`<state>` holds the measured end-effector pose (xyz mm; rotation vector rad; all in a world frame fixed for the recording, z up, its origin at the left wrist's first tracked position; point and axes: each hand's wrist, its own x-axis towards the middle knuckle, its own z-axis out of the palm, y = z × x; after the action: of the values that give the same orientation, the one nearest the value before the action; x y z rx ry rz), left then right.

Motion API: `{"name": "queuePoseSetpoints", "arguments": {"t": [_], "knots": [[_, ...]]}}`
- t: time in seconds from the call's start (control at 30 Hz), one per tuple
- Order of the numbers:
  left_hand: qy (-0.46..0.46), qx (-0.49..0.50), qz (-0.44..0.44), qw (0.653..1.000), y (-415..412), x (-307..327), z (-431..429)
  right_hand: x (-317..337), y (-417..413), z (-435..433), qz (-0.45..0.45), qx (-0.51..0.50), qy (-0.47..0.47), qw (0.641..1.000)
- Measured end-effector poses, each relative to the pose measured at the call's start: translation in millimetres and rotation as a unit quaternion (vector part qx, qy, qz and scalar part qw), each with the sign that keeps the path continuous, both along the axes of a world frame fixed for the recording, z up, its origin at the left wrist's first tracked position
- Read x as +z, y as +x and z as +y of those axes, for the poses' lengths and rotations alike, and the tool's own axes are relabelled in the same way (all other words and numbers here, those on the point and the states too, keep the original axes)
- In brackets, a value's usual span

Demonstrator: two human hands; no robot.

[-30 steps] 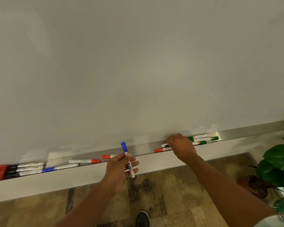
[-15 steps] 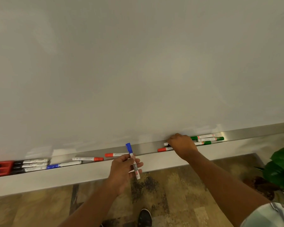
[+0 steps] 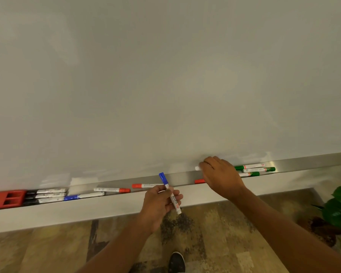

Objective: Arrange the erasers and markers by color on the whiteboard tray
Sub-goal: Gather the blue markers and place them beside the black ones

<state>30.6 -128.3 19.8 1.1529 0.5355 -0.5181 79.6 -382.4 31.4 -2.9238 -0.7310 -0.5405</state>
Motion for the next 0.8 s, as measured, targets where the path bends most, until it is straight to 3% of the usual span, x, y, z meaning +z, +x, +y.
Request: {"name": "queuePoseSetpoints", "arguments": {"t": [0.13, 0.33, 0.47, 0.67, 0.73, 0.8], "knots": [[-0.031, 0.007, 0.002, 1.0, 4, 8, 1, 33, -13, 32, 0.033, -0.045, 0.226, 0.973], [-0.06, 0.034, -0.003, 0.998, 12, 20, 16, 54, -32, 86, 0.086, -0.11, 0.521, 0.842], [-0.084, 0.065, -0.013, 0.994, 13, 28, 33, 43, -43, 122, 0.124, -0.117, 0.593, 0.786], [-0.121, 0.108, -0.029, 0.986, 12, 36, 61, 25, -48, 162, 0.212, -0.173, 0.69, 0.67], [-0.13, 0.124, -0.038, 0.983, 12, 36, 68, 21, -50, 173, 0.233, -0.189, 0.688, 0.661], [-0.14, 0.142, -0.046, 0.979, 11, 35, 78, 17, -52, 186, 0.243, -0.203, 0.656, 0.685]]}}
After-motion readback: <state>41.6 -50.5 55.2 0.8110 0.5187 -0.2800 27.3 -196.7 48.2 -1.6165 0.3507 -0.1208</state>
